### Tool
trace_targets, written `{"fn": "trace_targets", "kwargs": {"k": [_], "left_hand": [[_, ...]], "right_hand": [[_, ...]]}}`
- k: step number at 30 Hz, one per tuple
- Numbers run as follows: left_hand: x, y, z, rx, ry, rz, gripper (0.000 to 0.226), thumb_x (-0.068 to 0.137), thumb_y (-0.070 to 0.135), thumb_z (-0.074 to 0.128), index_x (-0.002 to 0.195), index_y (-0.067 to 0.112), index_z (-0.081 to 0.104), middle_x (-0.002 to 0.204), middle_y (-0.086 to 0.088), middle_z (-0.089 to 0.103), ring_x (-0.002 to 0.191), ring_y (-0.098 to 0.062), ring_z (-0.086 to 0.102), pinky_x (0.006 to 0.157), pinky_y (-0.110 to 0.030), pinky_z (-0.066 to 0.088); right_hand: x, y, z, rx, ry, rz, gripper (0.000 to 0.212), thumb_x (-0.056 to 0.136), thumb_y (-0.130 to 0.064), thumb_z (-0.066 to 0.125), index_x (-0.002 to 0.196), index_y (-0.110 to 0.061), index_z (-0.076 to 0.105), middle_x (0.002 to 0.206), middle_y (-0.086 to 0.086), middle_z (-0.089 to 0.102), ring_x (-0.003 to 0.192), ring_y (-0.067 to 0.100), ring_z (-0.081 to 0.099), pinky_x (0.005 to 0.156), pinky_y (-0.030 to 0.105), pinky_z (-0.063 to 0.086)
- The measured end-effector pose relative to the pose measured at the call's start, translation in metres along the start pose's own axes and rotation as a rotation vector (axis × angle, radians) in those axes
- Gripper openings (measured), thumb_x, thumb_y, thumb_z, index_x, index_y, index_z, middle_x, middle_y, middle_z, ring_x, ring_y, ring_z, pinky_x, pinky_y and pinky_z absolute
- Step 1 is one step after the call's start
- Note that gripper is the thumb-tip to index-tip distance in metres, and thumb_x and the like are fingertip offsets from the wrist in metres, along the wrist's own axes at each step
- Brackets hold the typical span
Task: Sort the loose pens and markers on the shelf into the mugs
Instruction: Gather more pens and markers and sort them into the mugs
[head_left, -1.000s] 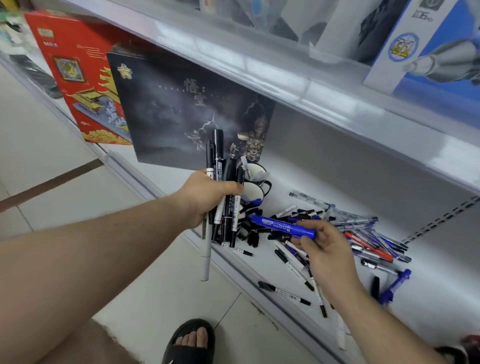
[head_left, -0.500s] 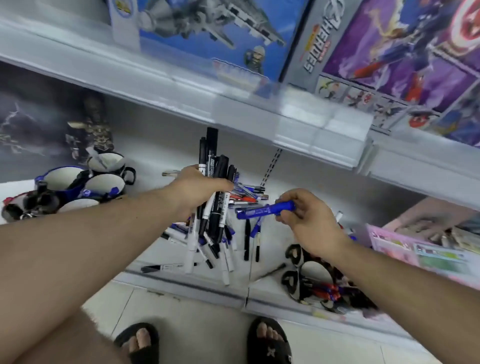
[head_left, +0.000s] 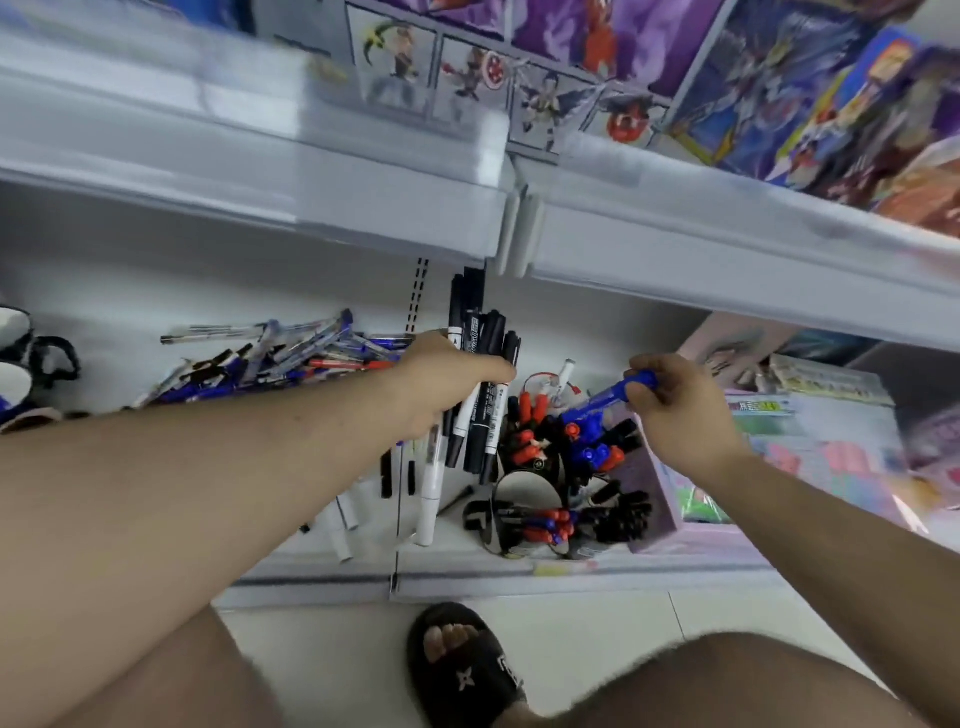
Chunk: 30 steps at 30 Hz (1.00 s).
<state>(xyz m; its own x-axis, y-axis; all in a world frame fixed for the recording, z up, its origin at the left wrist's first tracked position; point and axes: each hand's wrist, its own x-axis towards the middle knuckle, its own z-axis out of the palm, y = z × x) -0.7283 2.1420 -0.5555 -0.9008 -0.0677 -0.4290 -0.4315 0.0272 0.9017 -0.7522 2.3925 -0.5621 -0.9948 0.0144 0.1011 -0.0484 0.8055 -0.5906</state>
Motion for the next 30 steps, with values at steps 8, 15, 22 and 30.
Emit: {"fn": "trace_targets", "kwargs": {"k": [8,15,22,30], "left_hand": [[0.007,-0.009,0.038,0.051,-0.052,-0.043,0.069,0.080,0.022,0.079,0.136,0.004,0.042,0.090,0.004,0.047,0.080,-0.011,0.044,0.082,-0.031,0.032],[0.019,-0.016,0.042,0.067,-0.028,-0.068,0.052,0.076,0.027,0.082,0.109,0.014,0.044,0.089,0.003,0.043,0.079,-0.012,0.044,0.079,-0.033,0.036],[0.023,-0.022,0.029,0.096,0.012,-0.088,0.072,0.072,0.032,0.084,0.125,0.004,0.046,0.124,-0.003,0.051,0.115,-0.022,0.047,0.096,-0.039,0.041],[0.017,-0.024,0.015,0.113,-0.043,-0.072,0.108,0.051,0.043,0.090,0.140,0.010,0.040,0.141,-0.006,0.049,0.128,-0.026,0.045,0.106,-0.041,0.038]], "right_hand": [[0.002,0.035,-0.004,-0.144,0.072,-0.002,0.031,0.096,-0.013,0.057,0.127,-0.010,0.061,0.117,0.011,0.068,0.103,0.031,0.063,0.087,0.029,0.044],[0.010,0.057,0.029,-0.147,0.015,-0.012,0.034,0.096,-0.012,0.057,0.130,-0.011,0.061,0.117,0.012,0.068,0.097,0.028,0.064,0.085,0.024,0.043],[0.020,0.093,0.067,-0.474,-0.102,-0.185,0.032,0.095,-0.020,0.060,0.124,-0.007,0.064,0.109,0.015,0.072,0.103,0.034,0.064,0.094,0.042,0.047],[0.020,0.087,0.080,-0.824,-0.472,0.028,0.073,0.093,-0.070,0.004,0.156,-0.034,0.010,0.165,0.002,-0.010,0.149,0.032,-0.018,0.115,0.057,-0.014]]}}
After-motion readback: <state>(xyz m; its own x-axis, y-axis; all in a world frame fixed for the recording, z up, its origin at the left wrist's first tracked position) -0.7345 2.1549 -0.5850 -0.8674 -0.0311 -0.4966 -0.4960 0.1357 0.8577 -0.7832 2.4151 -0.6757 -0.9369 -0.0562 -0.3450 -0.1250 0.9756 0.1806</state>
